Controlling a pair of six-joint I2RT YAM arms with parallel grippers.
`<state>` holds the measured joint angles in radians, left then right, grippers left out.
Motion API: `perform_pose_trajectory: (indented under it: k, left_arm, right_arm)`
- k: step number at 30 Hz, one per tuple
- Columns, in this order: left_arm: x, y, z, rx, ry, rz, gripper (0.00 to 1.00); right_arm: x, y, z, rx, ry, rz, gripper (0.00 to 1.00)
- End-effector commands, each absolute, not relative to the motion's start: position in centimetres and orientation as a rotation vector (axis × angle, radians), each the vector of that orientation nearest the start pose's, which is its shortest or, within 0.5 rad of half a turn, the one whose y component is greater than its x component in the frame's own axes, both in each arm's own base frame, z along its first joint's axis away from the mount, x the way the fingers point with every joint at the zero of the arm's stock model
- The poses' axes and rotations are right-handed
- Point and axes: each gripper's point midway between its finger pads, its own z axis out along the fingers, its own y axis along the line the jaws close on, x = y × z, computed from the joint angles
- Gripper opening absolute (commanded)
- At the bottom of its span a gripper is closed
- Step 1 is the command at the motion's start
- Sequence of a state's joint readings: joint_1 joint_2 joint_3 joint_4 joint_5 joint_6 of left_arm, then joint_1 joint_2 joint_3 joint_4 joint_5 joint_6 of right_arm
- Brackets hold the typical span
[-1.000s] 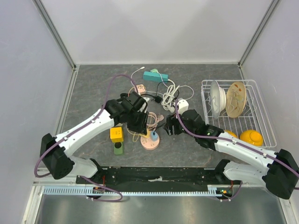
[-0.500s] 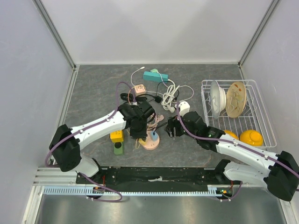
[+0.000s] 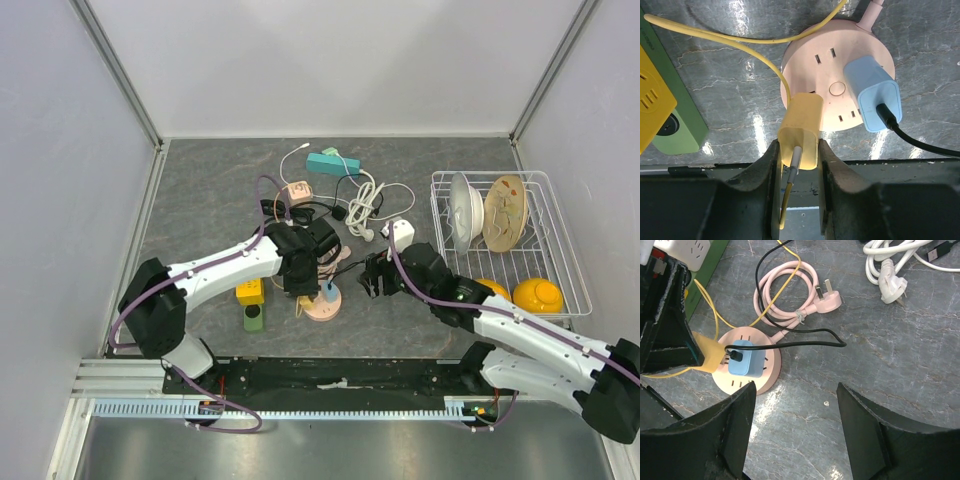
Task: Insert the plug
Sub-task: Insert the plug into the socket.
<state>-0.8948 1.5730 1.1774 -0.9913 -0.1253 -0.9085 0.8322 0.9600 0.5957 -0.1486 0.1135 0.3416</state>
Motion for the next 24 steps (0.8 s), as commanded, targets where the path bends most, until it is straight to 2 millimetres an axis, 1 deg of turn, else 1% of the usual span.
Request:
perform_pose_trajectory:
  k: [1,7,15,19,22,23,24]
  left_arm:
    - [18.5,-23.9,8.9,-0.178,2.871,-0.080,0.02]
    - [18.6,-24.2,8.8,-0.229,2.867,-0.076,0.02]
    - [18.2,-24.3,8.0,-0.312,2.875,-0.038,0.02]
    - [18.2,-23.7,7.4,-0.356,2.875,0.036,0.02]
    - [18.3,-23.9,7.6,-0.378,2.871,0.053,0.02]
    - [18.2,-23.7,7.4,-0.378,2.876,0.085,0.02]
    - [18.1,-23.9,7.4,-0.379,2.876,0.094,0.02]
  right_arm:
    - [21.8,22.7,14.9,-0.460,2.054,0.581,0.73]
    - [21.4,22.7,15.4,-0.471,2.044,0.602,0.73]
    - [20.9,22.3,15.9,-0.466,2.037,0.612,0.75]
    - [20.4,22.4,15.9,-0.479,2.040,0.638,0.75]
    - [19.9,22.4,15.8,-0.495,2.042,0.655,0.75]
    - [19.8,22.4,15.8,-0.498,2.043,0.662,0.75]
    - [19.6,22.3,15.8,-0.502,2.041,0.664,0.75]
